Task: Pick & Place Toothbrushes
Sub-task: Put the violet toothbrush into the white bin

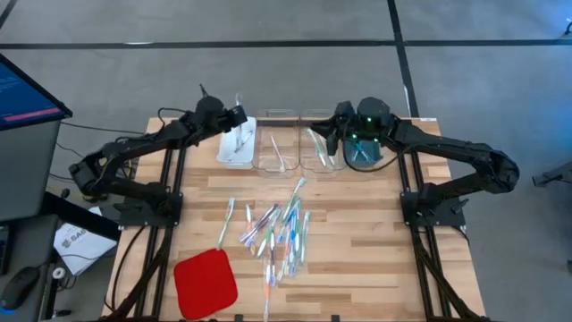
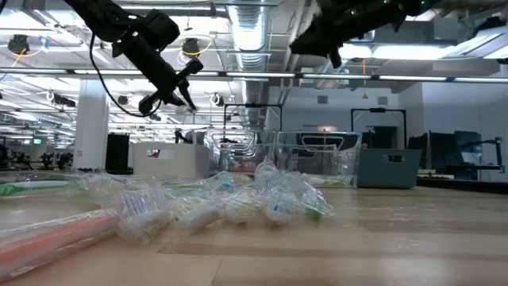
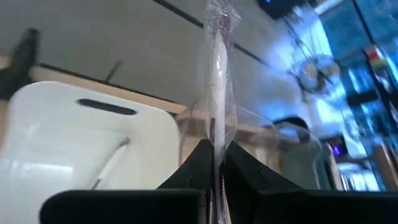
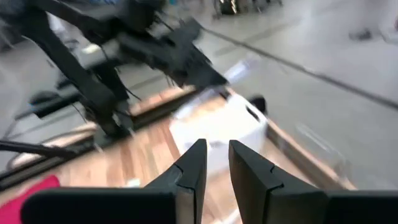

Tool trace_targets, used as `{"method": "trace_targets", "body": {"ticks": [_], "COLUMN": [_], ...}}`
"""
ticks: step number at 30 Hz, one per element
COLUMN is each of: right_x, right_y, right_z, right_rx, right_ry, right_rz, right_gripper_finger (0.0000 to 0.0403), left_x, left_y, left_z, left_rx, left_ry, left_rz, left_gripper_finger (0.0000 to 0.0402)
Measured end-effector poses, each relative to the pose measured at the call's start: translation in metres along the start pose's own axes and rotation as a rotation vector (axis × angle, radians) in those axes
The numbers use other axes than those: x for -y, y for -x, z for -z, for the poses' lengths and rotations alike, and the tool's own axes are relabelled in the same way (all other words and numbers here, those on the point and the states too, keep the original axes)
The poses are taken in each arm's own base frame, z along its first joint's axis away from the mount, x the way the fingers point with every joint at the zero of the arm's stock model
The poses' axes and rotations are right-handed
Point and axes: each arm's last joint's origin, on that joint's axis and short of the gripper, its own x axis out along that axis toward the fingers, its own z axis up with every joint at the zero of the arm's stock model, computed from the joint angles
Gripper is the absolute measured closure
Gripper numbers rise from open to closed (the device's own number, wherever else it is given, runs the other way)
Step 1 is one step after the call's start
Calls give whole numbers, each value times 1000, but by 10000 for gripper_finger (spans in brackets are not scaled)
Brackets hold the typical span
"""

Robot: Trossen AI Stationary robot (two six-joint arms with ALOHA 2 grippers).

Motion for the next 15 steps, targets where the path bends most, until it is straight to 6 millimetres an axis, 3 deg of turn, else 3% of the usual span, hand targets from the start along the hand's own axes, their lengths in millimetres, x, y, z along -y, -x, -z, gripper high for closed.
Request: {"method": "trace_targets", "body": {"ticks": [7,11,15], "right_x": [15,22,26], "right_y": [2,3,4], "right_z": [6,4,-1], "right_rx": [-76,-58,-10], "right_ry": [-28,-35,-41], "right_rz": [85,142,163], "right_gripper_finger": [339,339,339], "left_x": [-9,-16,-9], "left_y": [5,-5,-14], "left_z": [21,28,28], "left_rx": [-18,-83,-103], "left_ry": [96,108,97], "left_rz": [-200,-279,-287], "left_gripper_finger": [390,390,390]}}
